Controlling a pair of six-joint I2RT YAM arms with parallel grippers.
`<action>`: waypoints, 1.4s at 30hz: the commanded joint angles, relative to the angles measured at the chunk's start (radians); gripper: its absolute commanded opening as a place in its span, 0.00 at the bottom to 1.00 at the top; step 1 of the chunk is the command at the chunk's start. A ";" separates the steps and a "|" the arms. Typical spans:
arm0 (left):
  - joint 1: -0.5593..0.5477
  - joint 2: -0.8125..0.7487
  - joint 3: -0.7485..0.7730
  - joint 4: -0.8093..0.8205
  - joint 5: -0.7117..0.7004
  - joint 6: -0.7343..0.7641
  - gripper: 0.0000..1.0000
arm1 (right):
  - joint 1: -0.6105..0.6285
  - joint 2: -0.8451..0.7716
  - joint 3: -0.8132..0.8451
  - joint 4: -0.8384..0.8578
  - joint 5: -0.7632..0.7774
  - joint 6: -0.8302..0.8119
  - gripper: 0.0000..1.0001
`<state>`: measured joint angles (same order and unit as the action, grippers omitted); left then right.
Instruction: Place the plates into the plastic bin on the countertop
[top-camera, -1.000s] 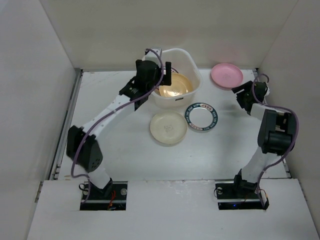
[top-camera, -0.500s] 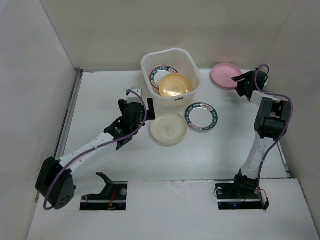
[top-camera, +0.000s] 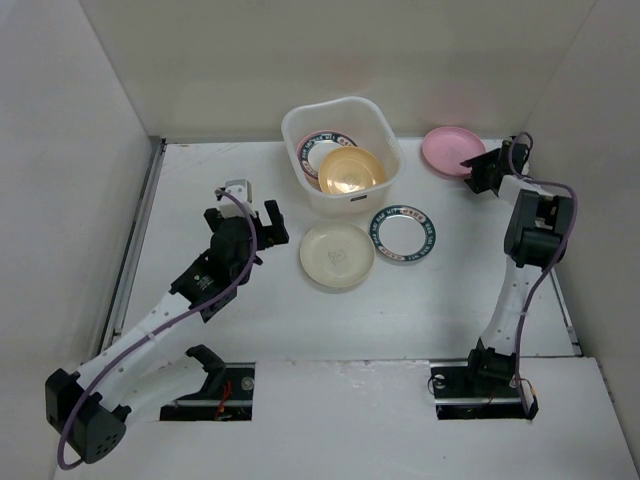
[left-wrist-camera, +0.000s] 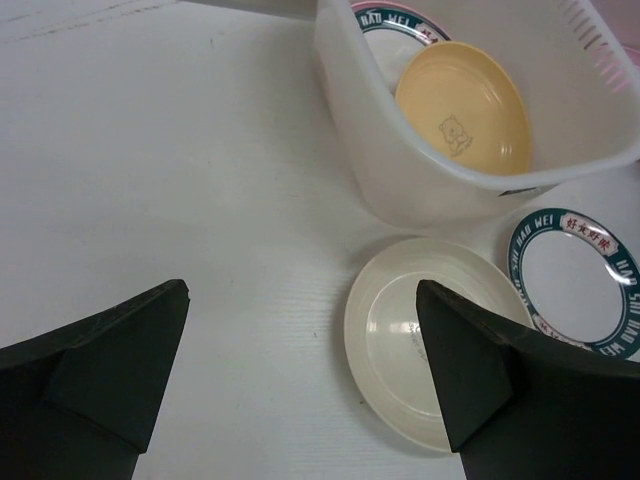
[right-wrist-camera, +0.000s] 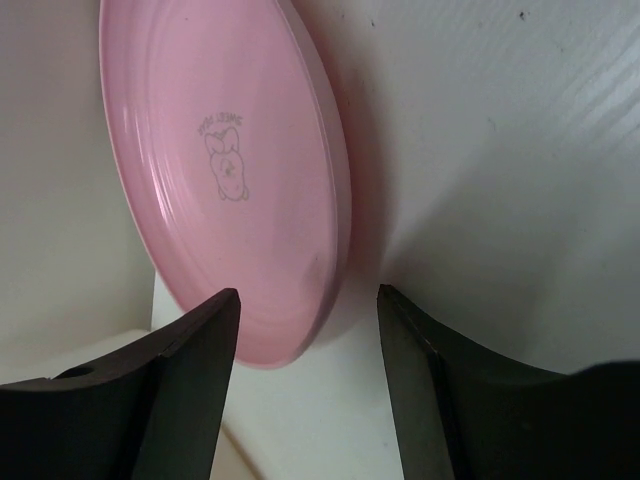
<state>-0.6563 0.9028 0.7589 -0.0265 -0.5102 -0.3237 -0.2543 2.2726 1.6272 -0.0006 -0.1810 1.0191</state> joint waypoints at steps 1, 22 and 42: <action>0.007 -0.045 -0.010 -0.055 -0.037 -0.017 1.00 | 0.002 0.037 0.088 -0.048 0.018 0.019 0.61; 0.031 -0.131 -0.113 -0.084 -0.034 -0.109 1.00 | 0.055 -0.313 -0.254 0.164 0.020 0.024 0.00; -0.102 -0.186 -0.336 -0.036 0.018 -0.327 1.00 | 0.490 -0.414 0.120 -0.183 0.235 -0.385 0.03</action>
<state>-0.7486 0.7292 0.4442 -0.1001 -0.4892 -0.6022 0.2108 1.7924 1.6619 -0.0834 -0.0357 0.7273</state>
